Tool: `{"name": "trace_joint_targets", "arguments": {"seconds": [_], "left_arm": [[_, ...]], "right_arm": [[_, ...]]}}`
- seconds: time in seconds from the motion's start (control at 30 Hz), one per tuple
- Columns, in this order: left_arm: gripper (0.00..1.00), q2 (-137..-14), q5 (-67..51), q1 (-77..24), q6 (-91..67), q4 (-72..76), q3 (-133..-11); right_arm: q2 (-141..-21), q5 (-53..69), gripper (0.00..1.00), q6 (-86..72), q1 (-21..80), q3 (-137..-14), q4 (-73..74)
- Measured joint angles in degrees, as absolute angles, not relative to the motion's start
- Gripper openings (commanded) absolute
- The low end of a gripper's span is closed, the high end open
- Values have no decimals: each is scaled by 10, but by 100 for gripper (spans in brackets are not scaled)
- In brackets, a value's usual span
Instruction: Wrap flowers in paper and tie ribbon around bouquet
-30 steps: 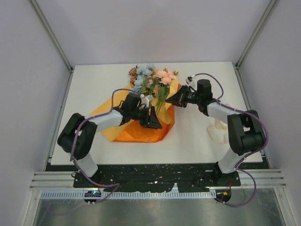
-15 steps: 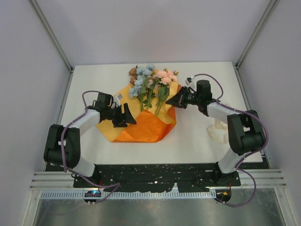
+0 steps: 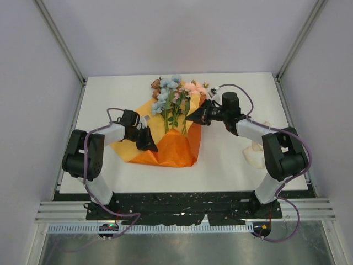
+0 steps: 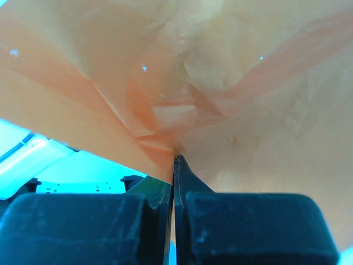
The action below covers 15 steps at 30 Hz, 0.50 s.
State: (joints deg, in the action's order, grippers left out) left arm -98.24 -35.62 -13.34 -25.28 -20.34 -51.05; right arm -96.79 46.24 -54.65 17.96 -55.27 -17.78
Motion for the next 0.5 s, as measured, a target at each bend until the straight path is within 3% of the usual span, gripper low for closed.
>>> {"name": "trace_joint_targets", "arguments": {"seconds": [0.5], "left_arm": [[0, -1035, -360, -136, -253, -199, -548]], "right_arm": [[-1114, 400, 6, -678, 295, -645, -319]]}}
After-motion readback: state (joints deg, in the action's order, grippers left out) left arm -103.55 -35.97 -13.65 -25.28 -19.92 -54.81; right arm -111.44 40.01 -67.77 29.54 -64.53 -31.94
